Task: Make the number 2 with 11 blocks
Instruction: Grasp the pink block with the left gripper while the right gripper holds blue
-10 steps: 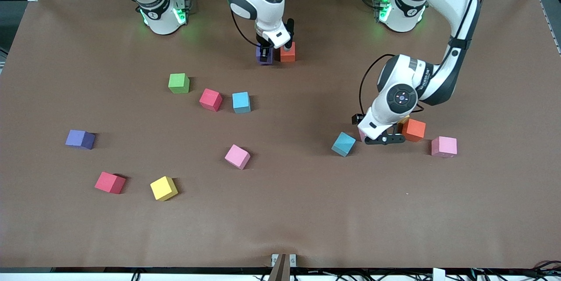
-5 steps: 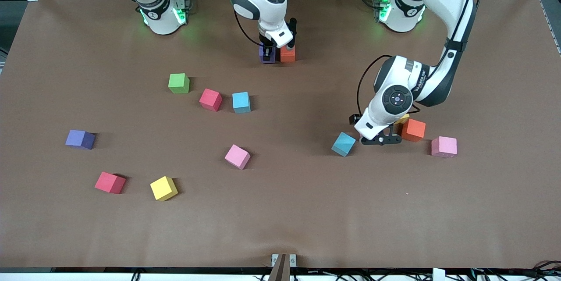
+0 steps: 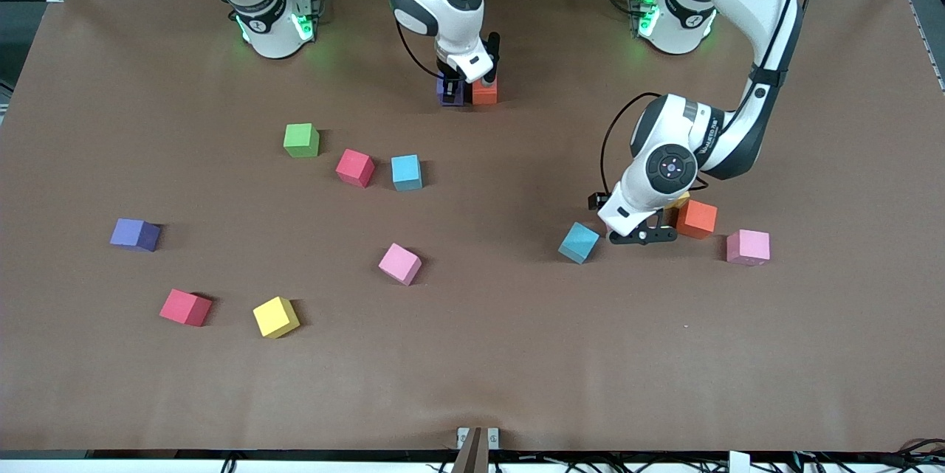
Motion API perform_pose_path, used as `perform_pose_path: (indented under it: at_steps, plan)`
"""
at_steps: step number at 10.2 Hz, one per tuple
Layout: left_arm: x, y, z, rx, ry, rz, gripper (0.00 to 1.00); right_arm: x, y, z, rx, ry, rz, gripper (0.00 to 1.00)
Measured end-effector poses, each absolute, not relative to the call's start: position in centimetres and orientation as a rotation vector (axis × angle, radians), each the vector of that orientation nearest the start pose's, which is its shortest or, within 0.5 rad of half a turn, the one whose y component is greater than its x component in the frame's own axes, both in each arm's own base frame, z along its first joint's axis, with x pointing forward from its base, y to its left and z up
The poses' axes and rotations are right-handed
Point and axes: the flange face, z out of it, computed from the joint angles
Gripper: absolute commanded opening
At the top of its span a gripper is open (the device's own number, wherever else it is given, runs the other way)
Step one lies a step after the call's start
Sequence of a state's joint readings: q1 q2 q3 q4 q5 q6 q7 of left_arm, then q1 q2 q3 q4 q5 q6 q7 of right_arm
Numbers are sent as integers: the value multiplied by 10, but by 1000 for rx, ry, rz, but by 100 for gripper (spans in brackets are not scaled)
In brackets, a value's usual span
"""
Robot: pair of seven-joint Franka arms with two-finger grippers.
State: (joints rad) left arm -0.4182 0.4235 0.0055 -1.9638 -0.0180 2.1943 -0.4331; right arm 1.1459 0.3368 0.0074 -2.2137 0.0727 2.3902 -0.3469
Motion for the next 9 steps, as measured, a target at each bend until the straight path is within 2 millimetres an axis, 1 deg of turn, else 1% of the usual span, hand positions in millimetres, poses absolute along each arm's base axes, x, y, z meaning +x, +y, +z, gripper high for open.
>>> perform_pose_path:
  at_steps: [3, 6, 9]
  plan:
    - [544, -238, 237, -3056, -52, 288, 100, 207, 495, 212, -2402, -2040, 262, 46]
    - [552, -222, 234, -3046, -95, 285, 100, 207, 498, 208, -2401, -2043, 268, 46]
    - [554, -219, 234, -3047, -108, 284, 100, 208, 503, 203, -2389, -2057, 272, 46]
